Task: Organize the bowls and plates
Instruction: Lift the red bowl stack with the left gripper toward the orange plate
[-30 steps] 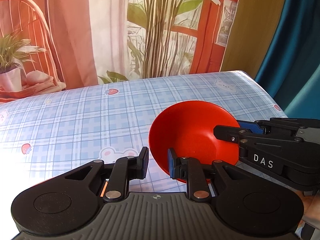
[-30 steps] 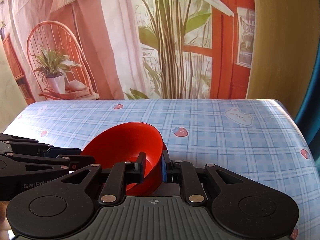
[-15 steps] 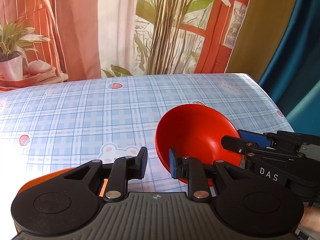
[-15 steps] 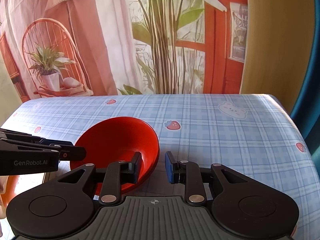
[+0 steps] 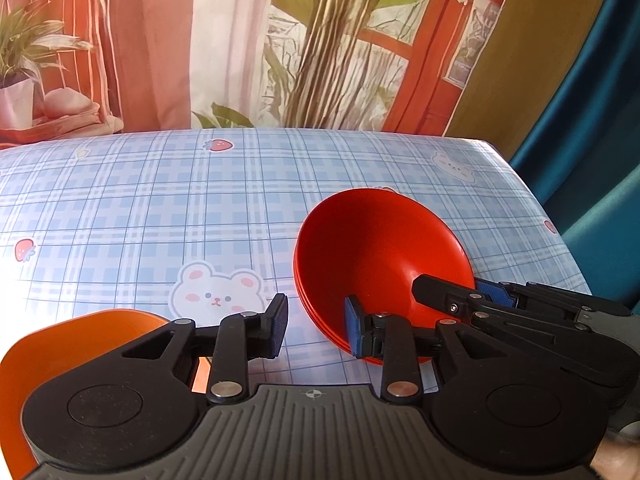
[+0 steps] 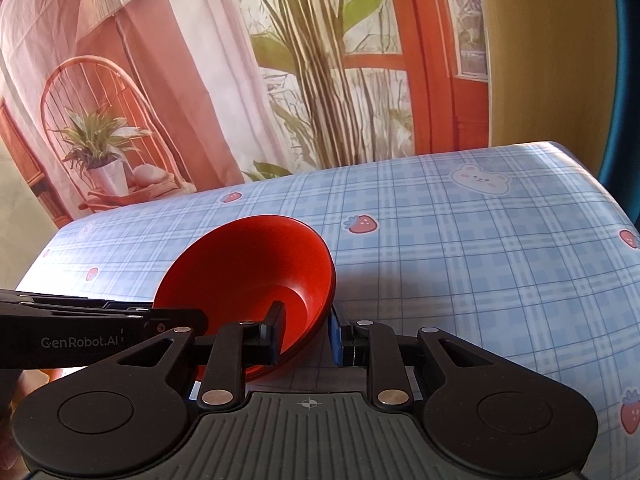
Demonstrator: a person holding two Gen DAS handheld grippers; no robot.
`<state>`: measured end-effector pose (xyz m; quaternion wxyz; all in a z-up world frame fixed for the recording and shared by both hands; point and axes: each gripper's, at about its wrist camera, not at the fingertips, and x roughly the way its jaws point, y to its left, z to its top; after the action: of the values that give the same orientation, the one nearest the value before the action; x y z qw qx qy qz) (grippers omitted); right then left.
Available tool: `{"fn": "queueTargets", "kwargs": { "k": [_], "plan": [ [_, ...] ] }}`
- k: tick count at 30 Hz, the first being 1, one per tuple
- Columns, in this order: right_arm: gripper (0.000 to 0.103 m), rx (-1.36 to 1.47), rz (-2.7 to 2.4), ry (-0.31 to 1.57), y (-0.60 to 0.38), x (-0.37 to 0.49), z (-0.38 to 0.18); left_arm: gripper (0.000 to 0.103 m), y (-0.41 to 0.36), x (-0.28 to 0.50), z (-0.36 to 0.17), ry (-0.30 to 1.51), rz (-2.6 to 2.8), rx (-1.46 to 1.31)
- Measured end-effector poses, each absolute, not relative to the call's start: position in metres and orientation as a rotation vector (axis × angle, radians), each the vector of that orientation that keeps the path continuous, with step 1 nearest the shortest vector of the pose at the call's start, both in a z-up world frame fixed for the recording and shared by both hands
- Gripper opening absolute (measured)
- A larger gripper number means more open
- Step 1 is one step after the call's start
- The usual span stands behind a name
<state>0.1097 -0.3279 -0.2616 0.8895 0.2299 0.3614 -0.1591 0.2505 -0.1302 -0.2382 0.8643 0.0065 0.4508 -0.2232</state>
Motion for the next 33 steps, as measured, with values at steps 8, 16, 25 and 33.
{"fn": "queueTargets", "kwargs": {
  "k": [8, 16, 25, 33],
  "plan": [
    [0.02, 0.493, -0.339, 0.746, -0.326, 0.106, -0.261, 0.028, -0.132, 0.245, -0.238, 0.938, -0.485, 0.014],
    [0.02, 0.521, -0.35, 0.735, -0.326, 0.095, -0.257, 0.028, -0.133, 0.236, -0.232, 0.919, -0.501, 0.028],
    [0.02, 0.51, -0.358, 0.707, -0.322, 0.083, -0.24, 0.028, -0.131, 0.222, -0.216, 0.885, -0.514, 0.029],
    [0.02, 0.494, -0.348, 0.683, -0.308, 0.077, -0.224, 0.028, -0.121, 0.206, -0.199, 0.853, -0.507, 0.031]
  ]
}}
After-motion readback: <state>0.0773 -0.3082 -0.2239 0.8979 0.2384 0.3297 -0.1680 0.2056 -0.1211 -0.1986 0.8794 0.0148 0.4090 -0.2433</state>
